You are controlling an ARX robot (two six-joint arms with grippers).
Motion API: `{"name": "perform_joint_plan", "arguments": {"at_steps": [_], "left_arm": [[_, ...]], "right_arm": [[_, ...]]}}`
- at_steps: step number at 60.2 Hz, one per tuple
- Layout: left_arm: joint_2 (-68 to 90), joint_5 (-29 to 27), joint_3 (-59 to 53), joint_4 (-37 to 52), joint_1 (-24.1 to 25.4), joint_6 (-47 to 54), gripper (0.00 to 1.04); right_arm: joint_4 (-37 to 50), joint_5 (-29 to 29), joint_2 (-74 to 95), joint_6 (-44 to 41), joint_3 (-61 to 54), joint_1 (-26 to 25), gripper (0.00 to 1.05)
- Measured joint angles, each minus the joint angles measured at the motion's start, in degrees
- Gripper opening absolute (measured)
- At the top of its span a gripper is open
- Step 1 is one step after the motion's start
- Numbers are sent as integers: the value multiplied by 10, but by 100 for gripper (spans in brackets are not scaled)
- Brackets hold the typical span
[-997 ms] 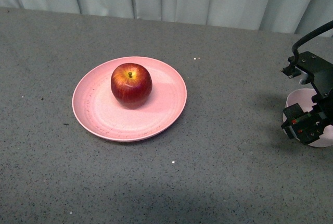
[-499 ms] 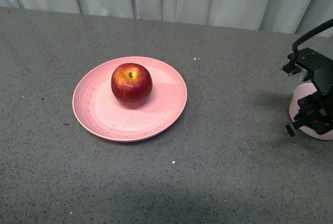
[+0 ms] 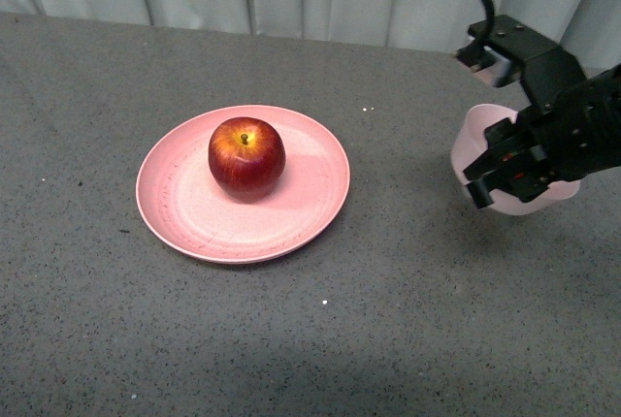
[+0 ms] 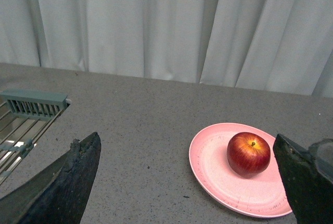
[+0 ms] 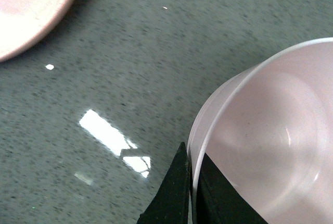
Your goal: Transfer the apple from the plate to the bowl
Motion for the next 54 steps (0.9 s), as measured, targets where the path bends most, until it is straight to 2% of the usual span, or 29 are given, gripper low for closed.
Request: {"name": "perform_joint_plan", "arguments": {"at_steps": [21,51,54], "left_arm": [[0,0,0,0,0,0,98],[0,0,0,0,0,0,98],[0,0,0,0,0,0,98]], "right_arm": [[-3,-14,55,16,38,58,1],[6,-16,95,35,70,80,1],[10,-17,95,38,70,80,5]]}}
